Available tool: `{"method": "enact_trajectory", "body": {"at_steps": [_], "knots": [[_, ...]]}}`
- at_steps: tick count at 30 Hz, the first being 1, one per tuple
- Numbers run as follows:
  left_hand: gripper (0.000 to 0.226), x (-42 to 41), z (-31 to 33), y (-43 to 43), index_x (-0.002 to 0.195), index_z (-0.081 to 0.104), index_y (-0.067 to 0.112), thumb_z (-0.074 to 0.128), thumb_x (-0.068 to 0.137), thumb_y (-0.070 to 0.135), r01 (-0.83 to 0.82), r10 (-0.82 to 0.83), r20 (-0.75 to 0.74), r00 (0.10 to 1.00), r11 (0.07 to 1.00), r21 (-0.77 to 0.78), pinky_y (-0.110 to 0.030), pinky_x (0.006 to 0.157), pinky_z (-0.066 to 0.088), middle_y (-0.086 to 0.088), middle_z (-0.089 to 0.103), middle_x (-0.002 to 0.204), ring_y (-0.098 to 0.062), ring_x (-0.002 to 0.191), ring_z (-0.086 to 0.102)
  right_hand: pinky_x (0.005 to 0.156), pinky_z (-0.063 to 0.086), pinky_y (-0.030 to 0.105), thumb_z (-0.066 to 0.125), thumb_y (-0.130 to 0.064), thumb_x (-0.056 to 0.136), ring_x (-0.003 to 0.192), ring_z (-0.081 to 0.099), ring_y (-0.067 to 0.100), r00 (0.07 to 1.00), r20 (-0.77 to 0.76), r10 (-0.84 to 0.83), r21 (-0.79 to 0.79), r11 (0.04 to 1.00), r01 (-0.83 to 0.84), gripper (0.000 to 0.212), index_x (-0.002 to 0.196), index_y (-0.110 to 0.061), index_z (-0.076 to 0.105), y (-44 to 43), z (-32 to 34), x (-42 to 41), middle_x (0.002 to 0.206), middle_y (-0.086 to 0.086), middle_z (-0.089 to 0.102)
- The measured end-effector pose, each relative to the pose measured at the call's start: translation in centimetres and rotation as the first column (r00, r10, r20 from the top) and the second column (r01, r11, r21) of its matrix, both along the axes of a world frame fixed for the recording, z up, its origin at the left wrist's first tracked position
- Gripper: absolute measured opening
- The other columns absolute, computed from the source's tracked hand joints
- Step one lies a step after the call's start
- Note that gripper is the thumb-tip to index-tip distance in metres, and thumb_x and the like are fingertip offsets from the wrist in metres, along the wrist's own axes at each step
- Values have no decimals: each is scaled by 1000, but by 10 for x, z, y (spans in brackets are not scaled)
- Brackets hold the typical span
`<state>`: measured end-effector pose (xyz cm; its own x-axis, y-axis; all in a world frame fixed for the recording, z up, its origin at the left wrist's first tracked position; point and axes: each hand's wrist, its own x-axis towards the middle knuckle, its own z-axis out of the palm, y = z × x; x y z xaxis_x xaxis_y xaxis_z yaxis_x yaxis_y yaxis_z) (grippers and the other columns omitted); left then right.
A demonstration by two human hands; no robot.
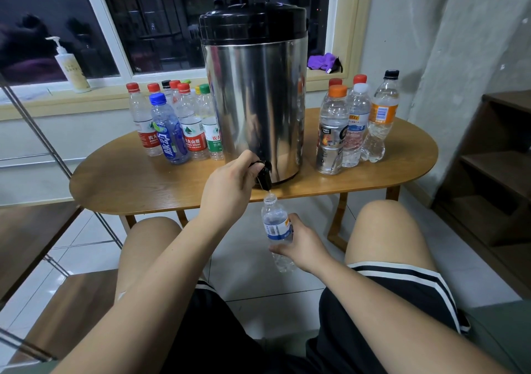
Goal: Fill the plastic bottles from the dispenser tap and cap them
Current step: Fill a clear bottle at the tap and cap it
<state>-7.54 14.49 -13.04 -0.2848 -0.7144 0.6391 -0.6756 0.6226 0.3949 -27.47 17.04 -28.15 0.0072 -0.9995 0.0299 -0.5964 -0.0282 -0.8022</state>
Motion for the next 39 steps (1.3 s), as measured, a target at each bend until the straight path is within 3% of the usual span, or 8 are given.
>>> {"method": "enact_trajectory", "body": {"at_steps": [39], "knots": [[19,-2,-2,2,104,51,23,49,115,39,-18,18,-5,1000,1000,3,-49,61,50,3,63,81,-24,72,56,89,53,29,94,-44,80,112,67,14,1000,6,3,-2,1000,-3,71,135,-32,50,-1,-1,-1,128,-9,70]]}}
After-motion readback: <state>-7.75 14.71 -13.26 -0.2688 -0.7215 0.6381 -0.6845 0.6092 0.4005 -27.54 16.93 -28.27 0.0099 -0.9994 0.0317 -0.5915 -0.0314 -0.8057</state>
